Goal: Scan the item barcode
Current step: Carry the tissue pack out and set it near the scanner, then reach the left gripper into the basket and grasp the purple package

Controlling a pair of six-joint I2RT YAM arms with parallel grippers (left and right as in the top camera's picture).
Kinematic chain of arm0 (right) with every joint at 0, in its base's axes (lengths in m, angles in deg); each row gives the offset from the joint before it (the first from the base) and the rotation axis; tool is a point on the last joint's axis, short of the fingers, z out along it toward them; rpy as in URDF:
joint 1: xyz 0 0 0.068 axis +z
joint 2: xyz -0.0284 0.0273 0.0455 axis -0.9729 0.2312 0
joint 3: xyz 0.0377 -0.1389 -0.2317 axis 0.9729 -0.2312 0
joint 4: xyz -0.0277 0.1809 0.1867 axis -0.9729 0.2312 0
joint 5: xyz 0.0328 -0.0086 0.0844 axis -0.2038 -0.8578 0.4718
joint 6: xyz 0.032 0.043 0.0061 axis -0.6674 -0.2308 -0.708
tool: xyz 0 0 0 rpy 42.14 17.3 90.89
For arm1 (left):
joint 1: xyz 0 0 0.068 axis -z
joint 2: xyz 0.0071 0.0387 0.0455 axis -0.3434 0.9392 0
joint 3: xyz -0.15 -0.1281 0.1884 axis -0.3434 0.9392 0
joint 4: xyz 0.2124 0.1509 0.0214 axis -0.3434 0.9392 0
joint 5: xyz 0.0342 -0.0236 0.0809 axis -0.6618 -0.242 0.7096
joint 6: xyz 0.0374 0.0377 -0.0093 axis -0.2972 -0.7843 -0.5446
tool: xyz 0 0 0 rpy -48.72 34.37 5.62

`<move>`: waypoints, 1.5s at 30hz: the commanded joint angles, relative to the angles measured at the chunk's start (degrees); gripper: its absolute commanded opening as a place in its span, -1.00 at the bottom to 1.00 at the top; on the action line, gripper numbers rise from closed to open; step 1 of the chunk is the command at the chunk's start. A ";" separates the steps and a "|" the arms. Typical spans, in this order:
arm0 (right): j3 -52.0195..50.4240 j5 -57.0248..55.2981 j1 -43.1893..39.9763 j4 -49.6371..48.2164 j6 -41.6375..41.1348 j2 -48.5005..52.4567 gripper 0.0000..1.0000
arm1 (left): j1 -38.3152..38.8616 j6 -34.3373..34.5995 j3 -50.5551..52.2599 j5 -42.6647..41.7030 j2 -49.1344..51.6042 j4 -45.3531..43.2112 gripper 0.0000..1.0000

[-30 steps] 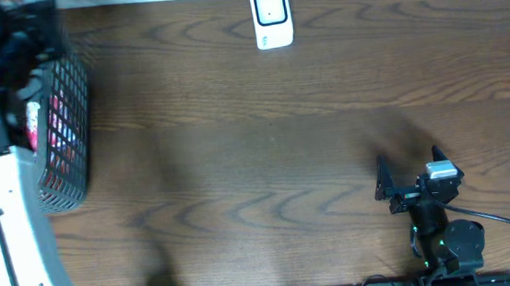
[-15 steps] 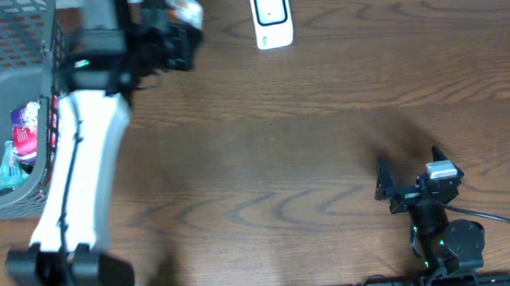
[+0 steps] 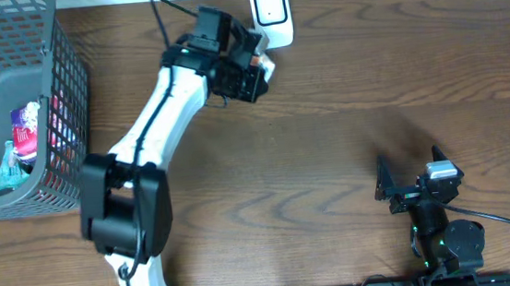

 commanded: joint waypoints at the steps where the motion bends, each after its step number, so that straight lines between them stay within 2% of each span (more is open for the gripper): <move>1: -0.04 -0.50 -0.48 0.24 -0.22 -0.28 0.98 | 1.01 -0.96 -0.44 -0.50 1.38 0.70 -0.66; 2: -0.04 -0.50 -0.48 0.24 -0.22 -0.26 0.99 | 1.22 -0.98 -0.44 -0.50 1.49 0.72 -0.39; 6: -0.04 -0.50 -0.48 0.24 -0.22 -0.24 0.98 | 1.57 -0.96 -0.44 -0.50 1.49 0.50 -0.34; 8: -0.04 -0.50 -0.48 0.24 -0.22 -0.24 0.98 | 1.55 -0.96 -0.44 -0.50 1.49 0.44 -0.24; 13: -0.04 -0.50 -0.48 0.24 -0.22 -0.24 0.98 | 0.98 -0.94 -1.53 -0.52 0.63 0.46 -0.22; 18: -0.04 -0.50 -0.48 0.24 -0.22 -0.24 0.98 | -0.48 -0.96 -2.29 -0.50 -2.97 0.22 0.21; 21: -0.04 -0.50 -0.48 0.24 -0.22 -0.24 0.99 | -2.29 -0.94 -2.34 -0.50 -6.82 -0.85 0.33; 23: -0.04 -0.50 -0.48 0.24 -0.22 -0.24 0.99 | -3.78 -0.94 -2.34 -0.50 -9.57 -1.55 0.54; 26: -0.04 -0.50 -0.48 0.24 -0.22 -0.24 0.99 | -6.86 -0.96 -2.34 -0.50 -14.29 -2.27 0.69; 31: -0.04 -0.50 -0.48 0.24 -0.22 -0.24 0.99 | -12.59 -1.01 -2.34 -0.39 -20.65 -2.23 0.75; 35: -0.04 -0.50 -0.48 0.24 -0.22 -0.24 0.98 | -17.59 -0.55 -2.34 3.50 -23.76 -3.56 0.75; 39: -0.04 -0.50 -0.48 0.24 -0.22 -0.24 0.99 | -24.17 8.15 -2.34 4.63 -25.66 -6.64 0.76; 43: -0.04 -0.50 -0.48 0.24 -0.22 -0.24 0.98 | -32.94 22.51 -2.34 4.63 -27.15 -11.52 0.76; 44: -0.04 -0.50 -0.48 0.24 -0.22 -0.24 0.98 | -34.69 25.66 -2.34 4.63 -27.39 -12.37 0.78; 45: -0.04 -0.50 -0.48 0.24 -0.22 -0.24 0.98 | -36.39 28.59 -2.34 4.63 -27.54 -13.22 0.91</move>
